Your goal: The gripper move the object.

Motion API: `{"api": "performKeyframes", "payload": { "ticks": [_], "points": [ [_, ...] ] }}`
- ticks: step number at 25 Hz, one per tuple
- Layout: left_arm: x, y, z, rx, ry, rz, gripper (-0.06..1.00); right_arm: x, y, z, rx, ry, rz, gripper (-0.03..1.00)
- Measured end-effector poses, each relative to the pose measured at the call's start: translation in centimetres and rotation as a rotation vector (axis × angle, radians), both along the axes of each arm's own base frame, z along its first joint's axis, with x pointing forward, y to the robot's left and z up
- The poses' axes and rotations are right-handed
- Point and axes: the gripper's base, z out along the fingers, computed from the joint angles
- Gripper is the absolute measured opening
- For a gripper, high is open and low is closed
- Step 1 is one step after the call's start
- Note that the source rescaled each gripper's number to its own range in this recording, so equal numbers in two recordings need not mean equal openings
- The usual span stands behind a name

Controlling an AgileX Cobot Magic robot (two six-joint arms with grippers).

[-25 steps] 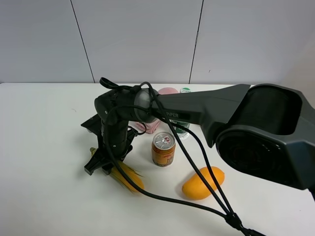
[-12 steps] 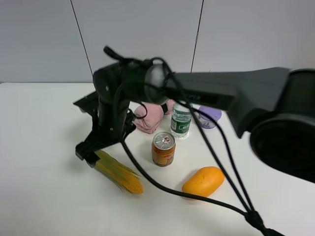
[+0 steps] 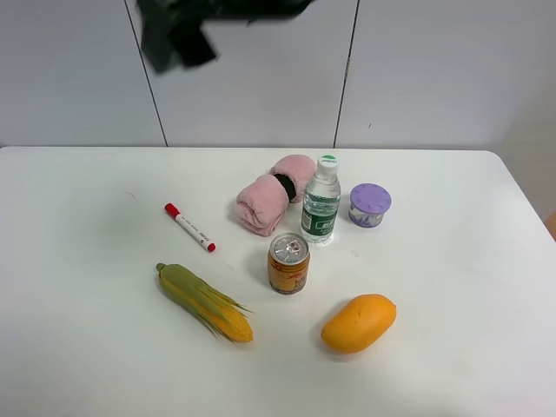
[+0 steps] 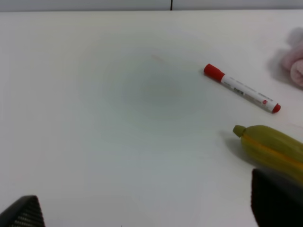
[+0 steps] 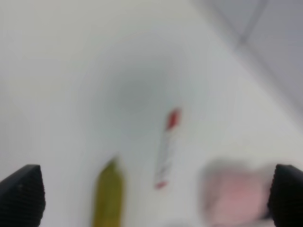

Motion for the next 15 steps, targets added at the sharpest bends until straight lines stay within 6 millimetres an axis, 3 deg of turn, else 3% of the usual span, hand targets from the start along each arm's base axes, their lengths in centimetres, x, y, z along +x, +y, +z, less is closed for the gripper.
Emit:
{"api": "performKeyframes", "payload": {
  "ticks": [3,6,15],
  "points": [
    [0.0,0.0,0.0,-0.001,0.0,0.001,1.0,-2.4,-4.7,4.3,0.061,-0.151,-0.057,0.95],
    [0.0,0.0,0.0,-0.001,0.0,0.001,1.0,-4.3,-8.7,6.7,0.07,-0.251,-0.117,0.95],
    [0.0,0.0,0.0,0.0,0.0,0.0,1.0,-8.1,-20.1,9.5,0.049,-0.344,-0.448,0.96]
  ]
}}
